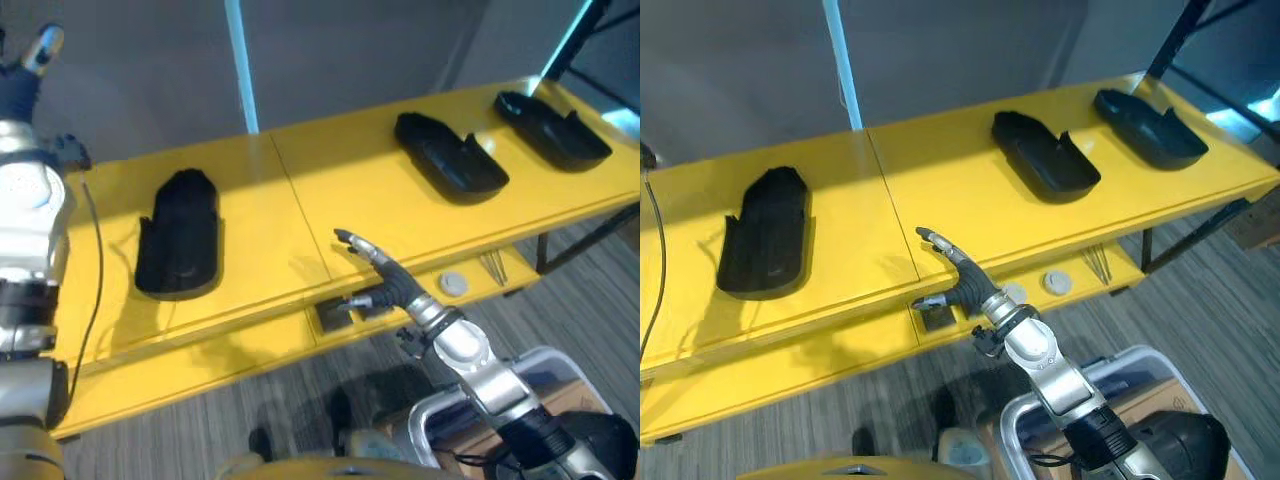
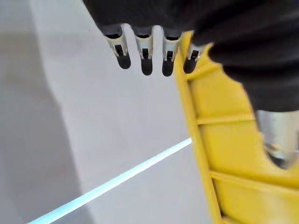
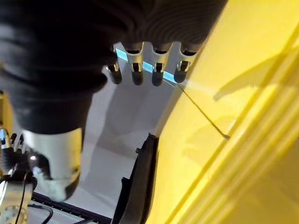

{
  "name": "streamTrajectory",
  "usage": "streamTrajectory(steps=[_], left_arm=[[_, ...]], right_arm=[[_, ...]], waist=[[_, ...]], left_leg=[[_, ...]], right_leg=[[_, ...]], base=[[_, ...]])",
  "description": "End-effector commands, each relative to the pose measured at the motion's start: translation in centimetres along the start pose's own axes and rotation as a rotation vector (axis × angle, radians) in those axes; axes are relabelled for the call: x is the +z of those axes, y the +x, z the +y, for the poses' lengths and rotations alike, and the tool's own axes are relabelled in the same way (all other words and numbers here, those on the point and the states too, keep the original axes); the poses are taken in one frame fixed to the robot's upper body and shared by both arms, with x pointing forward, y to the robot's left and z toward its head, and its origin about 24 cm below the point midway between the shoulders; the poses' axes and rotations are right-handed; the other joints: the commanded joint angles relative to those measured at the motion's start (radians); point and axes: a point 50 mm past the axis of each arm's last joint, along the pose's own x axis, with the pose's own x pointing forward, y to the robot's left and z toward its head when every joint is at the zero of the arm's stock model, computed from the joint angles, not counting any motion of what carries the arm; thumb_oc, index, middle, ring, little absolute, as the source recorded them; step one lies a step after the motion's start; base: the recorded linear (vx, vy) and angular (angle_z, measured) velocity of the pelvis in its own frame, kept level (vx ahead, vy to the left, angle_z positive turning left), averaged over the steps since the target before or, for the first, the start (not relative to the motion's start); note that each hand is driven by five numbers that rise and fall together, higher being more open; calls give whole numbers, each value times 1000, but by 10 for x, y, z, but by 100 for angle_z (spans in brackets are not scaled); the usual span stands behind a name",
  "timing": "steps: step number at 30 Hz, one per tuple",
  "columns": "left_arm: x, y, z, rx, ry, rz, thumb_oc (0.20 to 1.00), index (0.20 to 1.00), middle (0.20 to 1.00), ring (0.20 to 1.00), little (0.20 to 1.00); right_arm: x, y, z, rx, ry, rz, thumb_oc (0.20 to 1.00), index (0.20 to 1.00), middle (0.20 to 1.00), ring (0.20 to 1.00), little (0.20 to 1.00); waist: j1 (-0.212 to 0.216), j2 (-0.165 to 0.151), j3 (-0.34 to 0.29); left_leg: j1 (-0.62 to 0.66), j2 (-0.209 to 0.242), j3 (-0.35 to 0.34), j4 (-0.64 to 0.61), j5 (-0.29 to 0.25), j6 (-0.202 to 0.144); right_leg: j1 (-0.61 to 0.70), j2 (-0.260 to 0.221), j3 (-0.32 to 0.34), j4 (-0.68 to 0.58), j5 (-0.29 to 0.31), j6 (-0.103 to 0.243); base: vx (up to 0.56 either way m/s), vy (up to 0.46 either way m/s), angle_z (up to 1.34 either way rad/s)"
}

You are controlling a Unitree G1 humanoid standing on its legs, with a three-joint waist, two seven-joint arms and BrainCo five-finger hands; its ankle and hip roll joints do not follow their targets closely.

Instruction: Move parts from the plastic box to the shelf.

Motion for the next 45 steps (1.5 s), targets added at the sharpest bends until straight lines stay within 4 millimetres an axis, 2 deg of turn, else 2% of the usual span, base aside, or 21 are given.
streamTrajectory(steps=[1,2,4,5,6,7,8,9,11,13,14,16,20,22,25,32,36,41,45], left_arm=[[-14,-33,10,32,88,-26,1000,1000,1000,1000,1000],[-20,-57,5,10,45,11,1000,1000,1000,1000,1000],[-23,-84,-1,-23,-22,61,1000,1000,1000,1000,1000],[-26,-99,-3,-45,-38,96,1000,1000,1000,1000,1000],[-29,-111,-4,-64,-37,132,1000,1000,1000,1000,1000],[-32,-123,-4,-87,-32,169,1000,1000,1000,1000,1000],[-31,-124,-3,-86,-30,171,1000,1000,1000,1000,1000],[-39,-148,-4,-106,-74,271,1000,1000,1000,1000,1000],[-51,-168,-5,-100,-113,384,1000,1000,1000,1000,1000],[-56,-181,-2,-101,-130,453,1000,1000,1000,1000,1000],[-56,-181,-2,-100,-129,453,1000,1000,1000,1000,1000],[-61,-189,0,-109,-138,499,1000,1000,1000,1000,1000],[-65,-192,4,-124,-149,531,1000,1000,1000,1000,1000],[-65,-191,4,-125,-151,526,1000,1000,1000,1000,1000],[-63,-190,0,-133,-184,527,1000,1000,1000,1000,1000],[-61,-191,-4,-166,-226,525,1000,1000,1000,1000,1000],[-62,-191,-7,-194,-238,532,1000,1000,1000,1000,1000],[-61,-193,-12,-234,-243,538,1000,1000,1000,1000,1000],[-61,-194,-12,-250,-227,535,1000,1000,1000,1000,1000]], right_arm=[[23,5,1,11,40,-152,1000,1000,1000,1000,1000],[26,9,6,32,95,-179,1000,1000,1000,1000,1000],[28,14,9,41,148,-201,1000,1000,1000,1000,1000],[29,16,14,56,182,-212,460,460,460,460,460],[30,18,16,66,201,-221,200,200,200,200,200],[32,21,20,88,225,-232,200,200,200,200,200],[32,21,20,91,227,-232,200,200,200,200,200],[32,29,27,123,258,-235,200,200,200,200,200],[33,37,35,151,274,-241,200,200,200,200,200],[31,42,40,163,288,-226,200,200,200,200,200],[31,42,40,163,289,-226,200,200,200,200,200],[32,50,43,173,292,-229,200,200,200,200,200],[34,65,53,205,356,-232,200,200,200,200,200],[34,69,55,213,372,-230,200,200,200,200,200],[30,79,67,236,419,-196,200,200,200,200,200],[20,88,83,266,530,-132,200,200,200,200,200],[15,87,90,295,561,-99,200,200,200,200,200],[5,90,95,297,539,-41,200,200,200,200,200],[-1,96,88,270,442,-20,200,200,200,200,200]], waist=[[36,-17,-55],[40,-18,-60],[52,-20,-61],[59,-20,-64],[62,-20,-65],[72,-21,-64],[70,-21,-65],[85,-22,-60],[105,-24,-55],[124,-25,-50],[122,-25,-50],[147,-29,-44],[200,-34,-35],[206,-35,-33],[238,-35,-31],[271,-27,-24],[276,-22,-24],[278,-19,-24],[289,-21,-23]], left_leg=[[32,32,-61,-5,-98,-19],[39,30,-63,-5,-100,-18],[41,28,-71,-5,-101,-15],[41,27,-77,-5,-102,-14],[42,25,-81,-5,-103,-13],[42,24,-87,-5,-103,-11],[42,23,-88,-5,-103,-11],[39,22,-99,-5,-101,-8],[32,19,-116,-5,-97,-5],[26,17,-134,-5,-93,-4],[26,17,-136,-5,-93,-5],[15,15,-165,-4,-87,-5],[-10,11,-220,-5,-73,-9],[-15,9,-230,-5,-70,-10],[-29,8,-261,-5,-63,-15],[-49,0,-301,-5,-49,-22],[-55,-4,-311,-5,-46,-24],[-58,-7,-318,-5,-46,-23],[-64,-9,-321,-5,-44,-23]], right_leg=[[125,-73,-9,1,-196,100],[134,-76,-11,1,-198,97],[142,-79,-15,1,-199,93],[147,-80,-19,1,-200,91],[149,-81,-23,1,-199,90],[153,-82,-27,2,-200,89],[155,-82,-28,2,-200,89],[159,-85,-36,5,-199,86],[161,-87,-50,7,-200,83],[166,-89,-68,9,-201,81],[167,-89,-70,9,-201,81],[172,-91,-94,10,-203,79],[183,-95,-148,9,-209,75],[185,-96,-160,8,-210,75],[191,-96,-190,6,-216,71],[200,-100,-234,5,-220,69],[203,-103,-257,5,-221,69],[204,-106,-260,5,-222,69],[201,-106,-259,4,-222,70]], base=[[-9,10,-3],[-31,12,13],[-29,9,11],[-25,12,3],[-19,17,7],[-13,14,9],[-34,19,14],[-49,19,16],[-48,15,21],[-13,0,15],[-8,-5,20],[-22,-15,39],[-18,-20,44],[-7,-20,38],[-5,-25,31],[-3,-14,18],[-6,6,18],[3,8,7],[0,0,0]])
